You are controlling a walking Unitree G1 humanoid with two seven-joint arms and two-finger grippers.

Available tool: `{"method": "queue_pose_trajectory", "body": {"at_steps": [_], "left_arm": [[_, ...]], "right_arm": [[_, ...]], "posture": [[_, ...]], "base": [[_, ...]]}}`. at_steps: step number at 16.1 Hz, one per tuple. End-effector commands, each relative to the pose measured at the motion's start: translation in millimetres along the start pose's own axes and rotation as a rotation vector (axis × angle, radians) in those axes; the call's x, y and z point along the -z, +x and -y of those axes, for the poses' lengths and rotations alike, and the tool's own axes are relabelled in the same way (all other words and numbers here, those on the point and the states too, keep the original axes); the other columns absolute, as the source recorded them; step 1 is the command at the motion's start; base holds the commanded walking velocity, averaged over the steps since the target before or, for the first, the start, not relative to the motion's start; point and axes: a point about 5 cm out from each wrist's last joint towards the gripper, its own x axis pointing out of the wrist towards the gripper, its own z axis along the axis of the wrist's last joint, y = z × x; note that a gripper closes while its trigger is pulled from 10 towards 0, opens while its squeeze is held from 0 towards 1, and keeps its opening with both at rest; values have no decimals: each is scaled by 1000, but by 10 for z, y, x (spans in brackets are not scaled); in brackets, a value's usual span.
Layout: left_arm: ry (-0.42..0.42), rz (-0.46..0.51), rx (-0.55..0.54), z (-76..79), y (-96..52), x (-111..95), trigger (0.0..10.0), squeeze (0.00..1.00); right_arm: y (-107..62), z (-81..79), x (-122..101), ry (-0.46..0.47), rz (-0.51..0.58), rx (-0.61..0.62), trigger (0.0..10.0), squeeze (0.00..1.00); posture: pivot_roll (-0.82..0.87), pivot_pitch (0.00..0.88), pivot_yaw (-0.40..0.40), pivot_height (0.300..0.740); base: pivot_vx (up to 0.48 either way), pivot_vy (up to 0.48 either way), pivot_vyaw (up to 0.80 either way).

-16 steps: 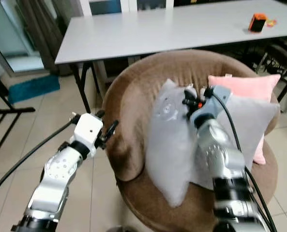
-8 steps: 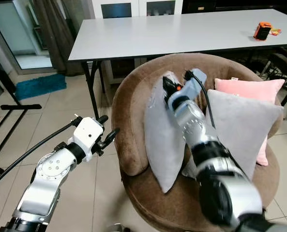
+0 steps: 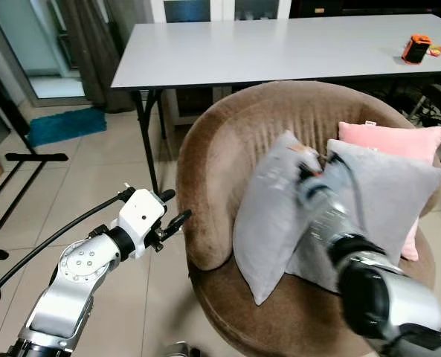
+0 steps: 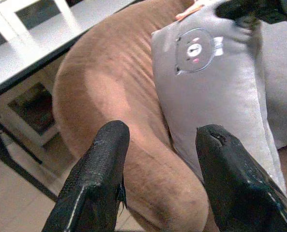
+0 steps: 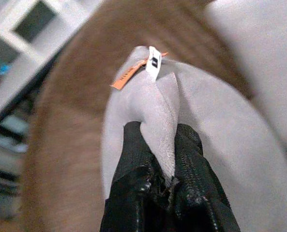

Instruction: Move the pillow to the sofa from floor

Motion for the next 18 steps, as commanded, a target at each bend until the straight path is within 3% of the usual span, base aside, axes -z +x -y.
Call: {"method": "queue_pose_trajectory", "body": {"at_steps": [1,3,7,11,12,15,17,18], "left_arm": [[9,2,34,4,20,-36,10000,0],[-37,0,103,45,57,-16,10000,0],[-151,23,259,136,131,16,10000,0],[-178,54,280,147,177,6,10000,0],[-213,108,199,99,237,-36,10000,0],[-210,156,68,55,288,-78,10000,0],[-204,179,-42,21,284,-92,10000,0],[-187,167,-107,1,258,-71,10000,0]], "right_arm": [[-27,97,107,11,-49,11,10000,1000],[-41,230,35,-156,-42,-9,10000,1000],[-57,381,-330,-225,91,-70,10000,1000],[-163,553,-664,-283,246,-86,10000,1000],[-262,553,-716,-305,337,-122,10000,0],[-471,427,-609,-343,356,-204,10000,0],[-647,342,-472,-400,346,-194,10000,0],[-754,305,-288,-460,302,-146,10000,0]], "posture": [[35,0,63,740],[16,0,77,740],[-25,0,78,740],[-62,0,70,740],[-81,0,74,740],[-97,0,75,740],[-109,0,78,740],[-127,0,83,740]], "base": [[0,0,0],[0,0,0],[0,0,0],[0,0,0],[0,0,0],[0,0,0],[0,0,0],[0,0,0]]}}
